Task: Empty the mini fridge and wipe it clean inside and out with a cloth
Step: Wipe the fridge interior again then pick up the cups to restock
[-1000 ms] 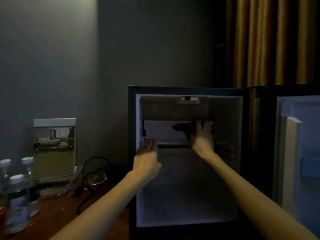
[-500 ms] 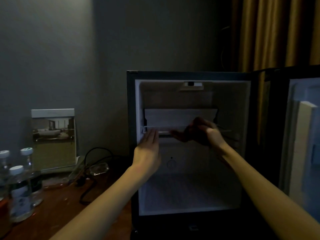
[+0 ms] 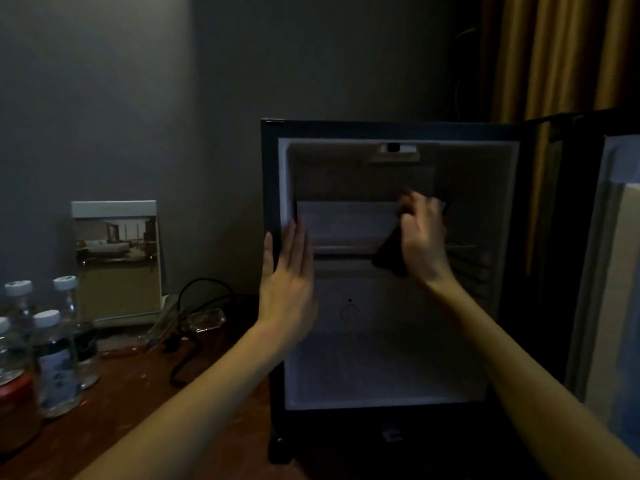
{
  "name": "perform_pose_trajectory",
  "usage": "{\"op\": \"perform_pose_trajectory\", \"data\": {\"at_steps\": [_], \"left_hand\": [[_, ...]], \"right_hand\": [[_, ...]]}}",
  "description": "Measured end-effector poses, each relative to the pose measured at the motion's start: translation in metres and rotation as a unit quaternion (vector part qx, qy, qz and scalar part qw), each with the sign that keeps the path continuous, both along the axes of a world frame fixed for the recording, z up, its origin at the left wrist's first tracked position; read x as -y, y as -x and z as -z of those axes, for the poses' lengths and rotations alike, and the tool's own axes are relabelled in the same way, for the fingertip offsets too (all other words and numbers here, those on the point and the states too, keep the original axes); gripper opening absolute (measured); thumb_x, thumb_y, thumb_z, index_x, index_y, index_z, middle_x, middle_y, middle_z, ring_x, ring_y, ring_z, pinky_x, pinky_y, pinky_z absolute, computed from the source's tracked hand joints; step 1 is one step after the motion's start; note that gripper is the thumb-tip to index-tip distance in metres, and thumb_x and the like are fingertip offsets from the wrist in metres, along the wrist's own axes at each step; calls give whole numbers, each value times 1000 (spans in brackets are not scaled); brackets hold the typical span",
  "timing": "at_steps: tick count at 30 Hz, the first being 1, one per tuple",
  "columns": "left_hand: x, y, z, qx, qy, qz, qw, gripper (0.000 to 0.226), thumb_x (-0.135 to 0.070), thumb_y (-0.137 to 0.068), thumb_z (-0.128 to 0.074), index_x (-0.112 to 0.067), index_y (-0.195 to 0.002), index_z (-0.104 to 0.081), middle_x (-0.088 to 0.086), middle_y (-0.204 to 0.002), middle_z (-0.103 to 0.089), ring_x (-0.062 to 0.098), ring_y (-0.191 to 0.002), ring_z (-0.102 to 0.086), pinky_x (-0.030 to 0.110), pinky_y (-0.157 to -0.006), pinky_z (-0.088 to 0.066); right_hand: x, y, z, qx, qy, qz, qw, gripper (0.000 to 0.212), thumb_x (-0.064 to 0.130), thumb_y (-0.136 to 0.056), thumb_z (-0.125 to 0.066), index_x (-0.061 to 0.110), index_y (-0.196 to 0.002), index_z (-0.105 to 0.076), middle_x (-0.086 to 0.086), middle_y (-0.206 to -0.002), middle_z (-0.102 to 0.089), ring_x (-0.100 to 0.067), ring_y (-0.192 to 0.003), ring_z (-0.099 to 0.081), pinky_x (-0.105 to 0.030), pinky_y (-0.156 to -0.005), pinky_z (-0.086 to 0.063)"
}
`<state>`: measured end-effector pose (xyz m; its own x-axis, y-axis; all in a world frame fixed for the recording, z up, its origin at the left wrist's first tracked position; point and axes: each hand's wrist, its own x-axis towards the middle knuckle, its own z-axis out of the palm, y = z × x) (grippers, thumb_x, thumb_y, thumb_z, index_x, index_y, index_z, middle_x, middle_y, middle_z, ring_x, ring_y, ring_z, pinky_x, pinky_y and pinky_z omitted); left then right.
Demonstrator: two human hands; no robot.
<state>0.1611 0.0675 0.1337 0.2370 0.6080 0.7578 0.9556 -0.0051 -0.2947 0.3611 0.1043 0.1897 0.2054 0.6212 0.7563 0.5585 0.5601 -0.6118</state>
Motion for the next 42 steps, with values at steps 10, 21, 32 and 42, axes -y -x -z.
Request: {"op": "perform_pose_trajectory", "data": {"at_steps": [10,21,32,42], "left_hand": [[-33,-11,9,-94,39,-115,988,78,-39,-103,-25,13,-135,24,29,-155,15,40,-145,13,60,-98,26],[-43,5,16,-107,-21,-41,993,86,-43,-97,-34,11,-137,21,26,-158,-3,38,-147,-3,56,-91,42],[-45,8,17,-101,-36,-53,993,89,-49,-90,-44,7,-143,1,21,-155,-25,33,-145,-22,56,-103,33],[-52,3,22,-59,-36,-37,997,89,-50,-80,-56,0,-143,-16,14,-146,-44,27,-138,-38,52,-113,22]], "right_hand": [[-69,74,-22,308,136,-85,938,34,32,-92,-62,3,-110,-67,-13,-108,-69,-25,-98,-64,-43,-87,-51],[-101,72,-34,320,162,-121,925,20,13,-91,-64,9,-110,-72,-4,-109,-70,-11,-92,-63,1,-61,-42],[-101,52,-35,319,160,-187,915,21,3,-90,-62,5,-109,-72,-8,-113,-70,-19,-104,-67,-30,-96,-52],[-72,36,-41,360,201,-216,885,23,12,-95,-57,14,-114,-69,14,-108,-66,2,-95,-64,-8,-85,-48]]}}
